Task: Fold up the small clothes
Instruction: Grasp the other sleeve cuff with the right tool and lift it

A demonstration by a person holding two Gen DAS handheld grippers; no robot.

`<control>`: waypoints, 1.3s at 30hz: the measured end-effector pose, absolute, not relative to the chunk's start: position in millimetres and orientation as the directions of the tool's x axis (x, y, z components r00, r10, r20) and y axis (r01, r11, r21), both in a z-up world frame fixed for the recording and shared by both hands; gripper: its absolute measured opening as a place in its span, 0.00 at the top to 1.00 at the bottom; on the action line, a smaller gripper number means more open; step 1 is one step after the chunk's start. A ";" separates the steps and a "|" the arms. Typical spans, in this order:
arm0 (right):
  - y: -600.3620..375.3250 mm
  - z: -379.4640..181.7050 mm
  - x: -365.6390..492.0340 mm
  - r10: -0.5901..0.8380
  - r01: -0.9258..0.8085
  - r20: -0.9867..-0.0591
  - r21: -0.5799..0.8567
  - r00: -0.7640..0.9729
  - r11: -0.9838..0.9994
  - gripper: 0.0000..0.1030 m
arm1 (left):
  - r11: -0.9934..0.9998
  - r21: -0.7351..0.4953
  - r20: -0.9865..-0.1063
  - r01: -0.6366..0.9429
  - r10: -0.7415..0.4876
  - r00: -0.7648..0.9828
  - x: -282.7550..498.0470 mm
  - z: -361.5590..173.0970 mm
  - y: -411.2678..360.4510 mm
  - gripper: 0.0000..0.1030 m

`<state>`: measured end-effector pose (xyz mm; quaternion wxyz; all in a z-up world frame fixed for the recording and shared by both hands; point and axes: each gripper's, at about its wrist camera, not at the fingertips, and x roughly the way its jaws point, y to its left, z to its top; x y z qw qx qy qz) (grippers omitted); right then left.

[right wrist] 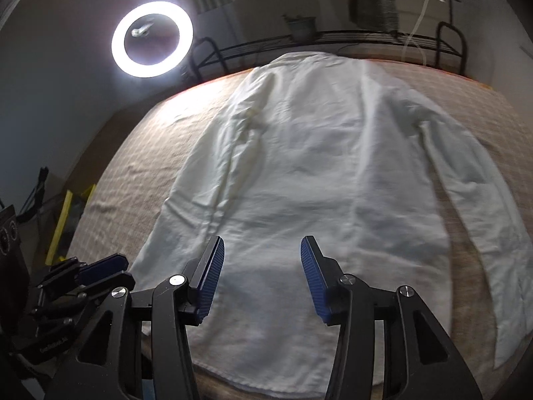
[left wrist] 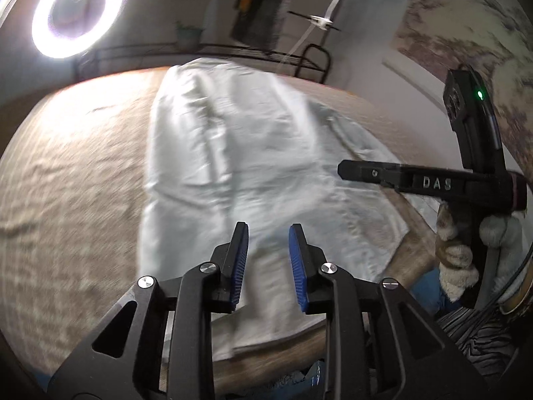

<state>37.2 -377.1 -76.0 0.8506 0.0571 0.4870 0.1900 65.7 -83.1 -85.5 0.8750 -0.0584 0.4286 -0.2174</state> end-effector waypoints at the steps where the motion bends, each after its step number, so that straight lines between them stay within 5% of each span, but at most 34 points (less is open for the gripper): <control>1: -385.5 -74.4 36.4 0.371 -0.252 -0.807 0.282 0.460 0.926 0.55 | 0.894 -0.274 -0.723 0.355 -0.435 0.537 65.3 -84.4 -93.4 0.76; 18: -626.6 -81.7 19.7 -0.004 0.225 -0.836 0.143 0.549 0.964 0.46 | 0.752 -0.120 -0.784 0.649 -0.473 0.403 34.1 -121.8 -251.9 0.76; 20: -652.4 -93.5 19.2 -0.048 0.283 -0.856 0.117 0.515 0.952 0.46 | 0.734 -0.128 -0.791 0.668 -0.482 0.378 32.8 -128.1 -277.2 0.64; 22: -674.1 -102.7 18.0 -0.047 0.329 -0.868 0.137 0.495 0.934 0.46 | 0.725 -0.134 -0.794 0.675 -0.486 0.365 34.6 -134.6 -300.3 0.49; 33: -700.8 -139.7 14.3 0.108 0.362 -0.890 0.288 0.443 0.887 0.42 | 0.784 -0.069 -0.826 0.617 -0.392 0.405 67.2 -161.1 -361.5 0.49; 35: -697.3 -142.7 14.2 0.093 0.356 -0.898 0.263 0.429 0.897 0.42 | 0.786 -0.060 -0.822 0.615 -0.388 0.416 70.0 -161.5 -363.8 0.72; 36: -695.4 -144.3 15.1 0.082 0.352 -0.899 0.250 0.430 0.902 0.42 | 0.787 -0.059 -0.821 0.615 -0.389 0.419 71.6 -161.6 -364.2 0.94; 39: -685.2 -143.6 17.4 0.047 0.326 -0.909 0.196 0.413 0.925 0.43 | 0.788 -0.119 -0.821 0.604 -0.420 0.386 79.0 -160.6 -361.8 0.95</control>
